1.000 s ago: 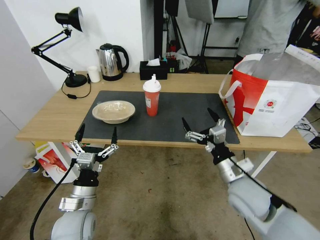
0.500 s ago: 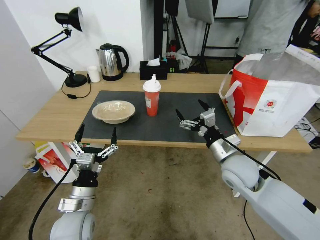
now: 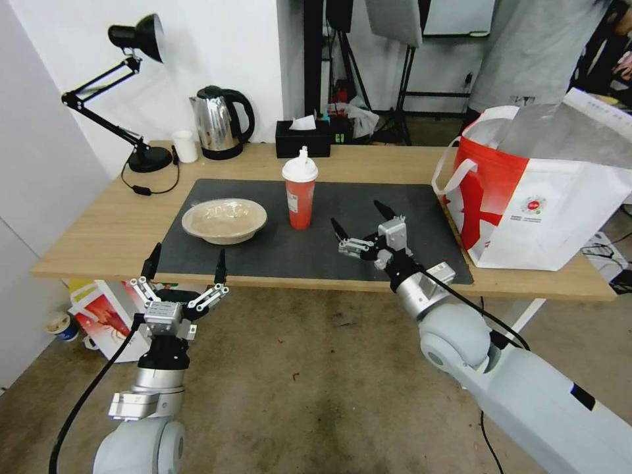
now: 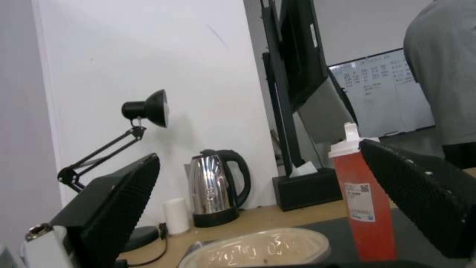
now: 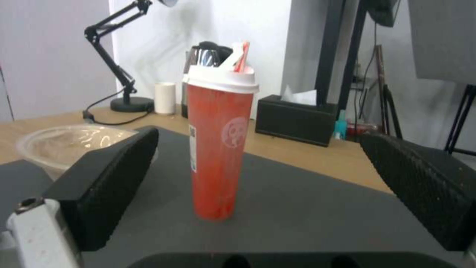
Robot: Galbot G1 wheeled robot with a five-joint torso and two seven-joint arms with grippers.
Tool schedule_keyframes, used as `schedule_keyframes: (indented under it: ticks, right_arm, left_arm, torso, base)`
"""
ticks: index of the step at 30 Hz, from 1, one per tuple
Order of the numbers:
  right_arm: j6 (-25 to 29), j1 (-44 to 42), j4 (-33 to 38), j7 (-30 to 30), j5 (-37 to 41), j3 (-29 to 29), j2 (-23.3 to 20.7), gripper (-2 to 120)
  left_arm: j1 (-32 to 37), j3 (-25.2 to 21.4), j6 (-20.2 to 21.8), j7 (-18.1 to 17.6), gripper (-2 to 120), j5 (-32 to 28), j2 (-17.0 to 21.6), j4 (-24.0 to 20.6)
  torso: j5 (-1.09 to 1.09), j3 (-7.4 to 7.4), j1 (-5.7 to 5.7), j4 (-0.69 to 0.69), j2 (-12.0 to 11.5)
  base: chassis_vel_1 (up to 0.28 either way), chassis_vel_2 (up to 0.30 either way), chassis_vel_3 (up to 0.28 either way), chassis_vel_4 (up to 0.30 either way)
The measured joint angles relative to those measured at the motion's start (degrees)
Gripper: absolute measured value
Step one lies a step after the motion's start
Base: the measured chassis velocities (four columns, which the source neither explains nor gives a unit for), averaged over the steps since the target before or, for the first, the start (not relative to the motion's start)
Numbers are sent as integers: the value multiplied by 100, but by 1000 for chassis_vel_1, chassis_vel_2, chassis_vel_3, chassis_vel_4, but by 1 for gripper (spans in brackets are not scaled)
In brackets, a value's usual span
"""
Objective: Pick up the trash from the table and place it into the takeout bag.
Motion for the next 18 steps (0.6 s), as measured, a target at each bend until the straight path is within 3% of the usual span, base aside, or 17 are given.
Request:
schedule_keyframes:
  ticks: [18]
  right_arm:
    - [-65,980,-696,-127,243,-664,389,100]
  left_arm:
    - [20,-60,3,-5,100,0,-1,10]
  torso:
    - [0,0,0,0,0]
  base:
    - [0,0,0,0]
